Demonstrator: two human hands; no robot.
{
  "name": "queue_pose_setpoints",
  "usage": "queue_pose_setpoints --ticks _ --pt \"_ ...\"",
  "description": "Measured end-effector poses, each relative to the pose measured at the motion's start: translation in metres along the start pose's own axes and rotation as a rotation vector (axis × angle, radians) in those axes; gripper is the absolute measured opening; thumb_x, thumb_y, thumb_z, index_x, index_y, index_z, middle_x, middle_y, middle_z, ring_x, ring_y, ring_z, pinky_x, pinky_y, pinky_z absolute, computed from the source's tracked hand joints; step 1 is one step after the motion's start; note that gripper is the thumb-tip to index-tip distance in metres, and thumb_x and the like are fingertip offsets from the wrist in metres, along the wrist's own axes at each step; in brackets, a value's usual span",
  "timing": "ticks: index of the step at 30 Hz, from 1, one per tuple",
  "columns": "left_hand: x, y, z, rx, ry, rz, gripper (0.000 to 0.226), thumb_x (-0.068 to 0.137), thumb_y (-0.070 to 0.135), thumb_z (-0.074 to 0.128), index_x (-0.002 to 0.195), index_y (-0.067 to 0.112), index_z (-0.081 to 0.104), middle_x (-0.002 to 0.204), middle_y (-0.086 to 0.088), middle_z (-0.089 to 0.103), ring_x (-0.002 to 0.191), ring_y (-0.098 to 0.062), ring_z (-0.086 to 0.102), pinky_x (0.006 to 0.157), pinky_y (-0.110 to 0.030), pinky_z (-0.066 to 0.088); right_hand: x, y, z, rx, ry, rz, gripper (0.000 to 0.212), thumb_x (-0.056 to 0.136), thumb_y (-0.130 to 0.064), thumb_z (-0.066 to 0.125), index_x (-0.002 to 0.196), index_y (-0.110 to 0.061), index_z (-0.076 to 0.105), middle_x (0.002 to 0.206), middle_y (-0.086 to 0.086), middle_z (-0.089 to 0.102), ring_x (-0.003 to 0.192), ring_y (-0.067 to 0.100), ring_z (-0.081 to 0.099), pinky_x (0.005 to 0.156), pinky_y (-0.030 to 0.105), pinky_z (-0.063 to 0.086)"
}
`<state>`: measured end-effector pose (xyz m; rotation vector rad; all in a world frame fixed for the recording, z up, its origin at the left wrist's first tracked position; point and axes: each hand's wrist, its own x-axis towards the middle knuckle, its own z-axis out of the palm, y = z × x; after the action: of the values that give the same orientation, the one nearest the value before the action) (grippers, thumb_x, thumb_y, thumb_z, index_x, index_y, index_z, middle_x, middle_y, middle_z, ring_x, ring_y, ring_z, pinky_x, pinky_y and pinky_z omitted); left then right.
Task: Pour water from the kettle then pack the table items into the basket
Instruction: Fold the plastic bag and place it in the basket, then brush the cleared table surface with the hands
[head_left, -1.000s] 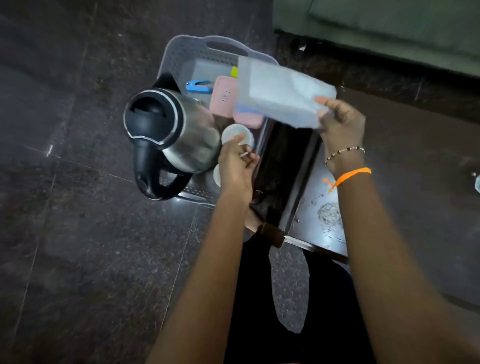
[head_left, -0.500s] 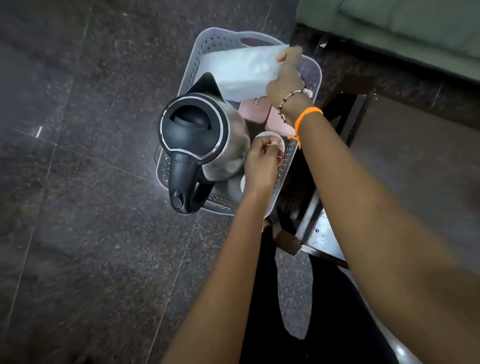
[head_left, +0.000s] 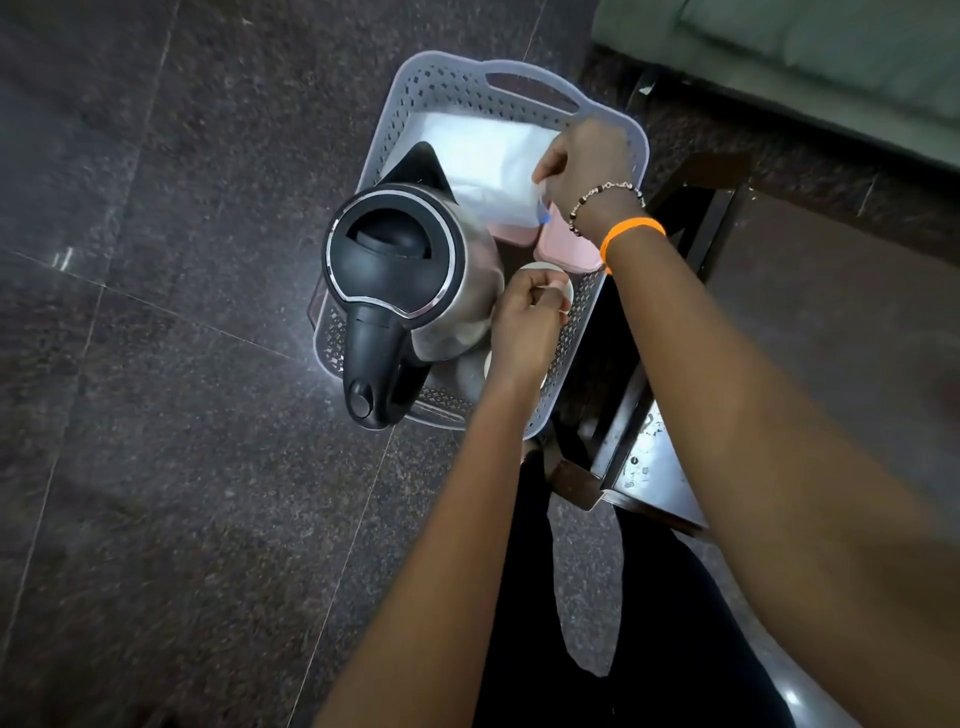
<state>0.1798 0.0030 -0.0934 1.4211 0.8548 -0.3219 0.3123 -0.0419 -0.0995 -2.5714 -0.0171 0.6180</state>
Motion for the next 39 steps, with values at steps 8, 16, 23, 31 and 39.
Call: queue_pose_setpoints --ticks 8,16,23,31,39 --pt "-0.005 -0.009 0.005 0.017 -0.017 0.026 0.016 0.092 0.004 0.046 0.084 0.013 0.056 0.065 0.002 0.049 0.058 -0.007 0.044 0.062 -0.017 0.041 -0.025 0.019 -0.025 0.168 -0.03 -0.016 0.037 0.082 0.011 0.045 0.104 -0.004 0.07 0.11 0.018 0.069 0.107 0.028 0.063 0.1 0.03 0.046" --pt "-0.035 -0.032 0.042 0.083 -0.038 0.07 0.023 0.093 0.007 0.045 0.08 0.023 0.056 0.068 0.003 0.052 0.061 -0.006 0.047 0.06 -0.012 0.043 -0.111 0.11 -0.032 0.816 -0.018 0.219 0.035 0.086 0.018 0.036 0.111 0.011 0.06 0.11 0.031 0.063 0.104 0.033 0.064 0.071 0.012 0.054" --pt "-0.095 -0.076 0.128 0.193 -0.086 0.035 0.023 0.093 0.009 0.046 0.081 0.024 0.058 0.067 0.005 0.054 0.057 -0.004 0.048 0.061 -0.016 0.045 -0.202 0.241 -0.044 1.043 0.023 0.386 0.026 0.091 0.009 0.045 0.114 0.012 0.057 0.093 0.016 0.058 0.058 0.001 0.062 0.062 0.008 0.052" --pt "-0.175 -0.136 0.279 0.269 -0.215 -0.018 0.024 0.093 0.007 0.045 0.079 0.022 0.056 0.066 0.003 0.053 0.055 -0.004 0.047 0.051 -0.009 0.043 -0.3 0.431 -0.088 1.005 0.143 0.591 0.023 0.09 0.005 0.048 0.109 0.011 0.059 0.067 0.003 0.053 0.049 0.005 0.054 0.052 0.008 0.05" --pt "-0.2 -0.172 0.434 0.516 -0.466 -0.046 0.013 0.093 0.012 0.045 0.1 0.015 0.056 0.076 0.0 0.054 0.066 -0.01 0.052 0.061 -0.019 0.045 -0.328 0.586 -0.129 0.929 0.349 0.745 0.026 0.089 0.01 0.043 0.111 0.013 0.057 0.048 -0.009 0.059 0.038 -0.004 0.053 0.047 0.005 0.048"
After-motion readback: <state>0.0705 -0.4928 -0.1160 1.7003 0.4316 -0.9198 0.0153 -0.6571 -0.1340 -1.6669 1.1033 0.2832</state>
